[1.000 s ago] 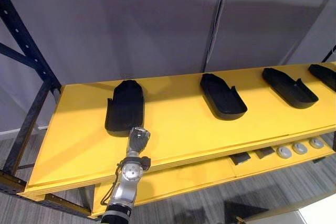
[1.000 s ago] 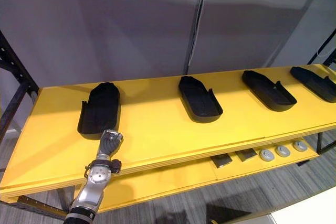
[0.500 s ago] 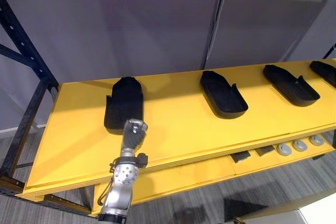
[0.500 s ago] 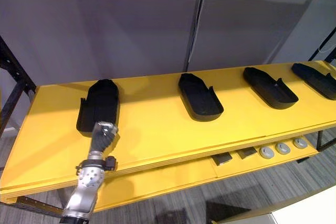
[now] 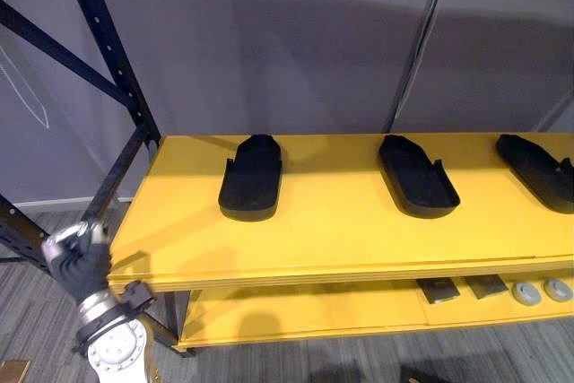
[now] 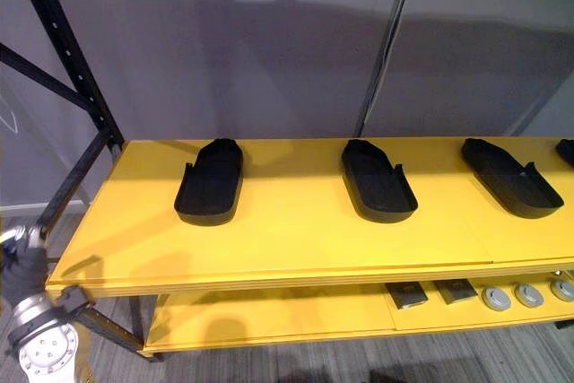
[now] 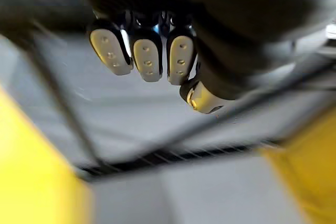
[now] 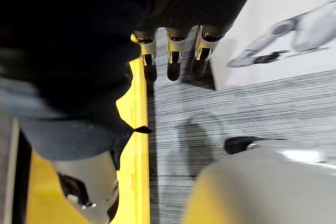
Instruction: Walk over and take plastic housings, then place them on the shelf
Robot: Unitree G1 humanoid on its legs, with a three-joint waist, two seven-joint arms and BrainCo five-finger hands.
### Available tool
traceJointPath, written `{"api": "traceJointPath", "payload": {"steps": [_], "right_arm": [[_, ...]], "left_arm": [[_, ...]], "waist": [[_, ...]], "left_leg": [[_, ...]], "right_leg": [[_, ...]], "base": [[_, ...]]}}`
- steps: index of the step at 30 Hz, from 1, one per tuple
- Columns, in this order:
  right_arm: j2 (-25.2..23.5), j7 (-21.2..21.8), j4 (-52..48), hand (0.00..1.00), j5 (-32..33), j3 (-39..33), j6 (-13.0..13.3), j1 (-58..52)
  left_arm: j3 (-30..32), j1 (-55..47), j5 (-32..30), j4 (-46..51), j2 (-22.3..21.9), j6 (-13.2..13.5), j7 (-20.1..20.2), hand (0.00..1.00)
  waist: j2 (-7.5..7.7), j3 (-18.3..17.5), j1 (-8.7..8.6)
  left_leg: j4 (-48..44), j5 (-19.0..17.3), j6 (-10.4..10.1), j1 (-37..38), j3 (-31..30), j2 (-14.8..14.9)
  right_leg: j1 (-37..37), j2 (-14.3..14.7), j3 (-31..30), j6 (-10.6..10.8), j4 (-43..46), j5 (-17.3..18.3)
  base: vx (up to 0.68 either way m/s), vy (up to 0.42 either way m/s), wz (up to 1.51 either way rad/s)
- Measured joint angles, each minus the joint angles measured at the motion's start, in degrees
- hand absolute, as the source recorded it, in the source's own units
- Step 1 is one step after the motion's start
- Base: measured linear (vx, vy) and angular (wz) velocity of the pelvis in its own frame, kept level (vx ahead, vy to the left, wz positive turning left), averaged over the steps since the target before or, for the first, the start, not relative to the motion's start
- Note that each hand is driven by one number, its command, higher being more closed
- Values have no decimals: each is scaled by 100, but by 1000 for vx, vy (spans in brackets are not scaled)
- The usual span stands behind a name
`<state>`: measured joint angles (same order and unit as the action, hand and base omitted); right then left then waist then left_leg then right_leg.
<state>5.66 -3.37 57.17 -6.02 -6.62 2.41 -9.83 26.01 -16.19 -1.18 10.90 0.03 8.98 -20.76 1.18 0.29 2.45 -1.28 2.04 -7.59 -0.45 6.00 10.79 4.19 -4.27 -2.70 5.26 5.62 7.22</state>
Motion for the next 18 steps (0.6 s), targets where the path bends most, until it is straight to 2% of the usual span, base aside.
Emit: {"api": "traceJointPath", "payload": {"steps": [3, 5, 6, 9, 11, 14, 18], "right_arm": [[-115, 10, -248, 0, -158, 0, -6, 43], [-219, 12, -329, 0, -161, -1, -5, 79], [-313, 12, -361, 0, -161, -2, -5, 71], [-438, 12, -314, 0, -160, 3, -3, 85], [-433, 7, -205, 0, -155, -14, -2, 141], [-414, 4, 46, 0, -146, -14, 1, 285], [-372, 4, 155, 0, -129, -10, 2, 352]], "left_arm": [[112, -103, -22, -1522, -6, -392, 81, 100], [174, -96, -36, -2457, -2, -533, 123, 100], [173, -97, -79, -3074, 12, -577, 174, 0], [106, -80, -210, -4570, 64, -668, 443, 0], [0, -84, -293, -5159, 81, -718, 625, 0], [-106, -58, -355, -5580, 97, -715, 820, 0], [-489, 91, -477, -5879, 333, -613, 1125, 0]], "waist": [[13, -8, 18], [24, -12, 12], [21, -15, 11], [54, -66, 3], [70, -61, 2], [88, -55, -11], [82, -47, -23]], "left_leg": [[-82, -33, 18, 5, -1, 2], [-48, -31, 17, 65, 18, -5], [16, -22, 19, 132, 24, -24], [366, 112, 61, 305, 55, -97], [573, 232, 53, 388, 59, -136], [622, 257, 65, 396, 49, -184], [622, 254, 64, 392, 54, -195]], "right_leg": [[3, -14, 31, -12, 51, 10], [-13, -22, 26, -10, 93, 31], [-5, -37, 21, -5, 94, 42], [-12, -88, 22, 22, 92, 78], [-22, -113, 26, 33, 91, 84], [-27, -156, 31, 46, 91, 93], [-35, -164, 26, 53, 86, 98]], "base": [[-13, 2, 0], [-48, 5, -4], [-43, 11, 0], [-14, 6, 0], [-1, 12, 3], [0, 8, 2], [0, 0, 0]]}}
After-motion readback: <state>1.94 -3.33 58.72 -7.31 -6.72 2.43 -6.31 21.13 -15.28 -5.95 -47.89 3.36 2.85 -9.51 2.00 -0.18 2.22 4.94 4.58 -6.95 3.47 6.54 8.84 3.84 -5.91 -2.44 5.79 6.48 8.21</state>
